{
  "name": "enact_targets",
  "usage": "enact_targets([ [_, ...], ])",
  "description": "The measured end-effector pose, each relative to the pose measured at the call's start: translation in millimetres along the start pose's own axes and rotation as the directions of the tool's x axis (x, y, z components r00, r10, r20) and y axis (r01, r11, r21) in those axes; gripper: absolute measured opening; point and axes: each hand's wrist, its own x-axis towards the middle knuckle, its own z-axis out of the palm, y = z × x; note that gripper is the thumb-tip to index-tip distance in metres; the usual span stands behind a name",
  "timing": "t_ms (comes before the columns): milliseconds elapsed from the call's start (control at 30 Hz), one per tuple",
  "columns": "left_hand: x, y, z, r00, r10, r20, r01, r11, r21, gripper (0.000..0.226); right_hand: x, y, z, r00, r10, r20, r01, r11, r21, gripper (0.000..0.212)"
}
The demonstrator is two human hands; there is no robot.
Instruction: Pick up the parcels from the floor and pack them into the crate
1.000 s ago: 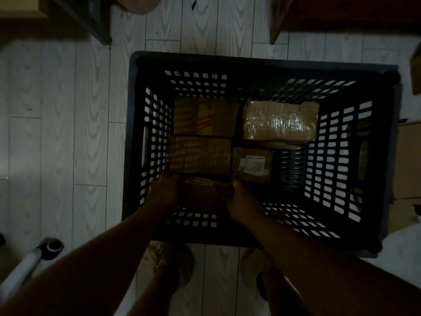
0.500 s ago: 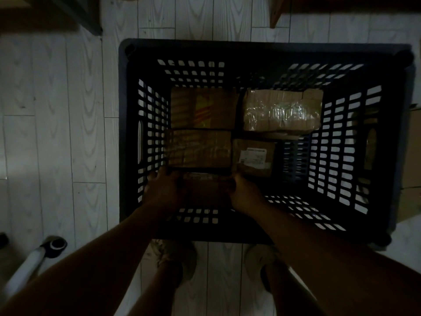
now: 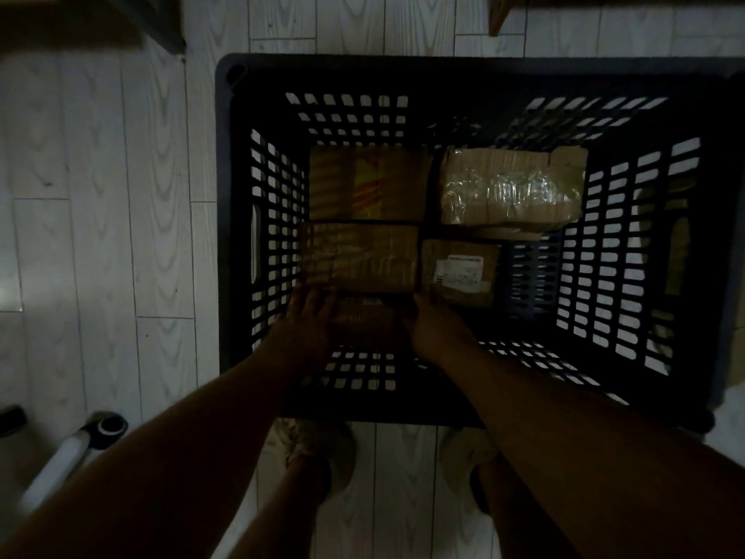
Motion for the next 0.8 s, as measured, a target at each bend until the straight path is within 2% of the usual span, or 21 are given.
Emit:
enact_targets([
  [67, -3, 0, -11, 0.999, 0.005, 0.05, -0.004, 1.0, -0.029, 0.095, -18, -3, -16, 0.999, -0.014, -0.046, 0.015, 1.0, 0.023, 0.055],
  [167, -32, 7, -32, 0.997, 0.072, 0.003, -0.072, 0.996, -0.047, 0.094, -60, -8, -45, 0.993, -0.077, -0.092, 0.082, 0.995, 0.051, 0.051],
  [267, -89, 22, -72, 1.0, 0.004, -0.016, -0.007, 0.982, -0.187, 0.088, -124, -19, -84, 0.987, -0.117, -0.109, 0.124, 0.99, 0.06, 0.049],
  [400, -192, 49, -143, 0.994, -0.004, -0.113, -0.015, 0.986, -0.169, 0.077, -229, -38, -139, 0.982, -0.115, -0.149, 0.119, 0.993, 0.019, 0.047],
  [500, -280, 69, -184, 0.976, -0.076, -0.206, 0.027, 0.973, -0.23, 0.074, -310, -50, -181, 0.961, -0.171, -0.218, 0.158, 0.985, -0.075, 0.049],
  [600, -363, 92, -212, 0.952, -0.157, -0.262, 0.063, 0.94, -0.336, 0.081, -388, -56, -215, 0.932, -0.279, -0.233, 0.216, 0.94, -0.264, 0.063],
  [700, -429, 118, -227, 0.924, -0.148, -0.352, 0.008, 0.93, -0.367, 0.081, -449, -56, -237, 0.908, -0.329, -0.259, 0.199, 0.883, -0.425, 0.073],
  [800, -476, 142, -229, 0.885, -0.105, -0.454, -0.055, 0.944, -0.326, 0.08, -497, -51, -244, 0.875, -0.362, -0.322, 0.187, 0.866, -0.464, 0.075],
])
